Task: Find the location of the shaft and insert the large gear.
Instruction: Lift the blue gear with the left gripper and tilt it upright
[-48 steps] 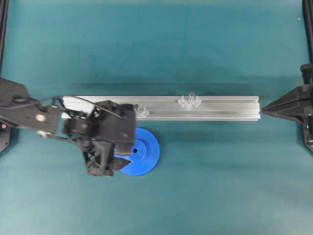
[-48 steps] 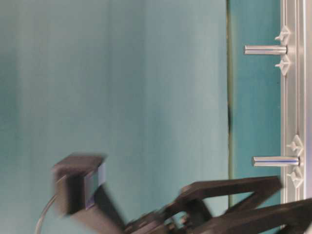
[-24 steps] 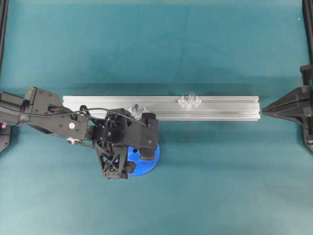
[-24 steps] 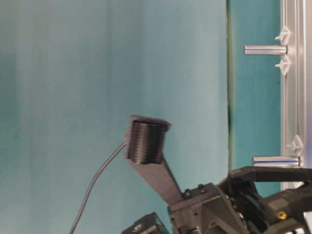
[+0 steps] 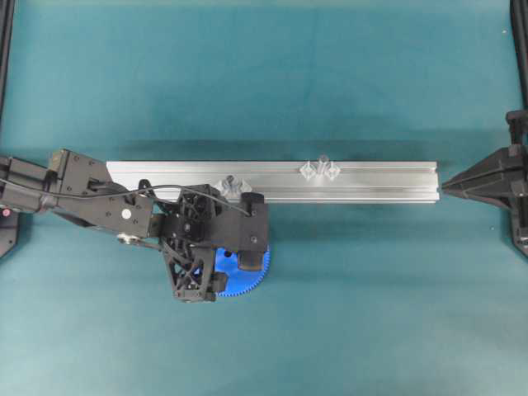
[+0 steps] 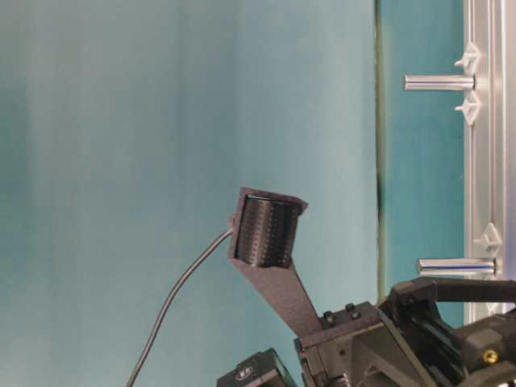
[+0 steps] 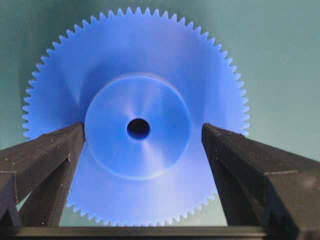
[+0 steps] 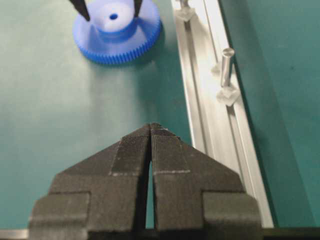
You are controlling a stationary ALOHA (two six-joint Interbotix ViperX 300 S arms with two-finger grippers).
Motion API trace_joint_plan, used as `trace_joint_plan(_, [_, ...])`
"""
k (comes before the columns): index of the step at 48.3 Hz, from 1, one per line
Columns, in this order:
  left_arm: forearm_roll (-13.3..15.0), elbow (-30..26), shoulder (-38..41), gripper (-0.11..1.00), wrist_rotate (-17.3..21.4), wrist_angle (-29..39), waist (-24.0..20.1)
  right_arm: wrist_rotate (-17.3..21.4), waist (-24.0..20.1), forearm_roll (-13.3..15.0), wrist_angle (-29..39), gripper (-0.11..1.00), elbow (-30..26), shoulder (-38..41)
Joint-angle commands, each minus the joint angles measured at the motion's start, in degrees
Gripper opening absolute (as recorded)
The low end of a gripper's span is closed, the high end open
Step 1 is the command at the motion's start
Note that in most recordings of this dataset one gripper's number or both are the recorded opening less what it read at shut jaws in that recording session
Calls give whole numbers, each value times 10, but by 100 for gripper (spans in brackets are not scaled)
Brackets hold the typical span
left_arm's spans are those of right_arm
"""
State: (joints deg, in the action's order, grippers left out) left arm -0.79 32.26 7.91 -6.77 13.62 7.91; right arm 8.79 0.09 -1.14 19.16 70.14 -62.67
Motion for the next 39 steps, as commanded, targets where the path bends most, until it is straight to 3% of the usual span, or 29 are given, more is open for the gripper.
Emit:
trace_joint_plan(1, [-2, -11, -9, 94, 1, 4, -1, 5, -2, -1, -5, 2, -4, 4])
trace_joint_plan(39, [-1, -30, 7, 94, 0, 20, -1, 6, -2, 0, -6, 2, 3, -10])
